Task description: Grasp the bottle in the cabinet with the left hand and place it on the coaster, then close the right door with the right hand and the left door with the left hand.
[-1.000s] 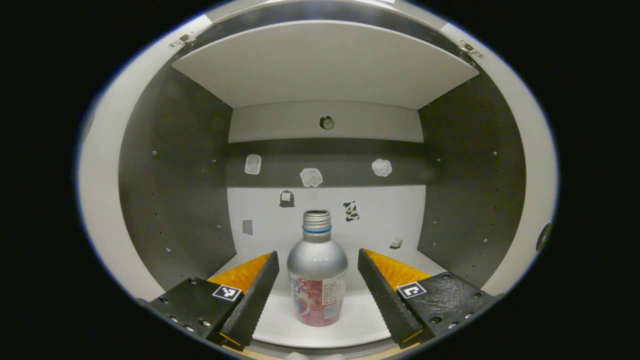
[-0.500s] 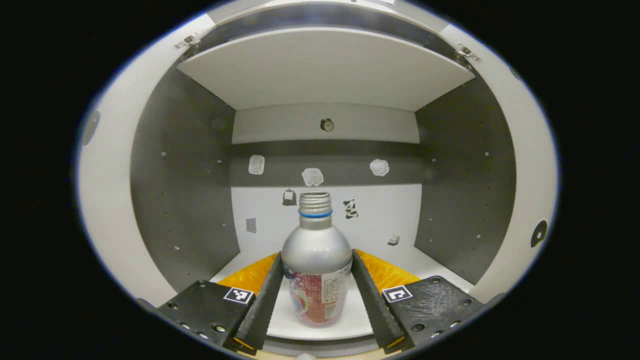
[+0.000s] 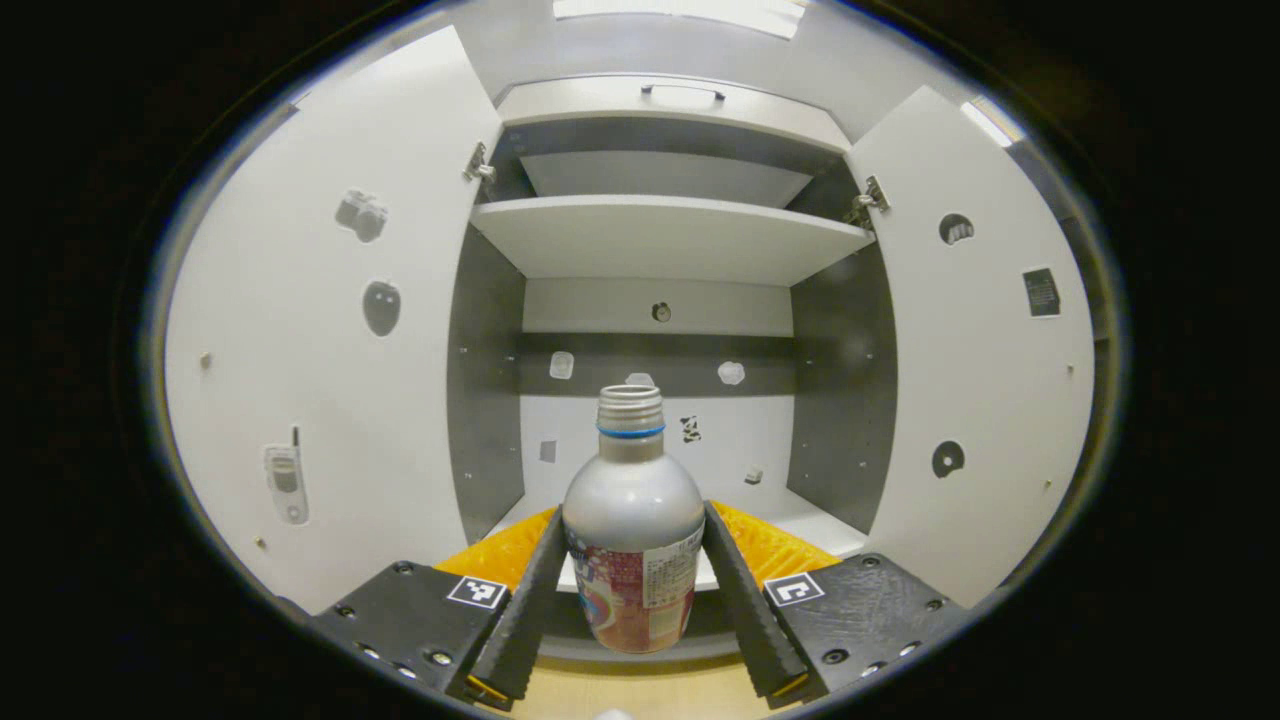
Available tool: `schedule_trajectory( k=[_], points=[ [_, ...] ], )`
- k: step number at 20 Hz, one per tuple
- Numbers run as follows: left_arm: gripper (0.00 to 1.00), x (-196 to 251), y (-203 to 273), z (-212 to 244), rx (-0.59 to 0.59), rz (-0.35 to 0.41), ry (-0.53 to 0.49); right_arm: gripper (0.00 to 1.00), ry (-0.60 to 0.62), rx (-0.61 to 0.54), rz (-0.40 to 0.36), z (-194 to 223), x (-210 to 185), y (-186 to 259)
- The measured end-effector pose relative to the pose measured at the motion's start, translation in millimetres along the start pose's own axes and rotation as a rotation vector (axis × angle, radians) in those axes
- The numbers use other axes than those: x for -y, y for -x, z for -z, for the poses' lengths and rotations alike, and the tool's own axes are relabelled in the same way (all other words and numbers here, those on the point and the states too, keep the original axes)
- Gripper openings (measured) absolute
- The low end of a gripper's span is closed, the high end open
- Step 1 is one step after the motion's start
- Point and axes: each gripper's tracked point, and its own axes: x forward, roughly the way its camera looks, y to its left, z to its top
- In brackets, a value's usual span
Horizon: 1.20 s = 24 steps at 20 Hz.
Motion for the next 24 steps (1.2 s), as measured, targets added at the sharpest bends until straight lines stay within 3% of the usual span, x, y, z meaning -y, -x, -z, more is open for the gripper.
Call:
schedule_trajectory(
  k=[7, 8, 10, 13, 19, 20, 21, 22, 23, 24],
  points=[
    [0.82, 11.3, 72.5, 48.7, -0.012, 0.027, 0.003, 0.99, 0.008, -0.040, 0.032, 25.5, 7.1, 15.5],
    [0.78, 11.4, 80.7, 60.6, -0.023, 0.028, 0.006, 0.99, 0.007, -0.039, 0.036, 25.5, 7.8, 18.0],
    [0.82, 11.5, 94.1, 83.0, -0.033, 0.033, 0.027, 0.99, 0.008, -0.039, 0.042, 25.3, 9.1, 22.5],
    [0.78, 10.3, 109.4, 118.0, -0.049, 0.039, 0.035, 0.99, 0.007, -0.033, 0.044, 23.6, 9.8, 26.8],
    [0.78, 6.1, 131.2, 197.3, -0.123, 0.047, 0.045, 0.99, 0.019, -0.040, 0.051, 18.2, 12.5, 25.3],
    [0.83, 5.6, 133.2, 207.0, -0.124, 0.046, 0.043, 0.99, 0.023, -0.040, 0.049, 17.2, 11.5, 25.8],
    [0.79, 5.8, 135.3, 218.3, -0.125, 0.053, 0.040, 0.99, 0.028, -0.037, 0.048, 15.5, 10.5, 25.3],
    [0.83, 5.4, 136.2, 228.4, -0.126, 0.056, 0.034, 0.99, 0.035, -0.035, 0.047, 13.8, 10.2, 24.8],
    [0.78, 6.6, 137.2, 237.3, -0.121, 0.065, 0.028, 0.99, 0.041, -0.035, 0.046, 14.2, 9.0, 24.7],
    [0.82, 9.5, 139.0, 246.3, -0.114, 0.081, 0.026, 0.99, 0.047, -0.040, 0.047, 14.1, 8.6, 25.0]
  ],
)
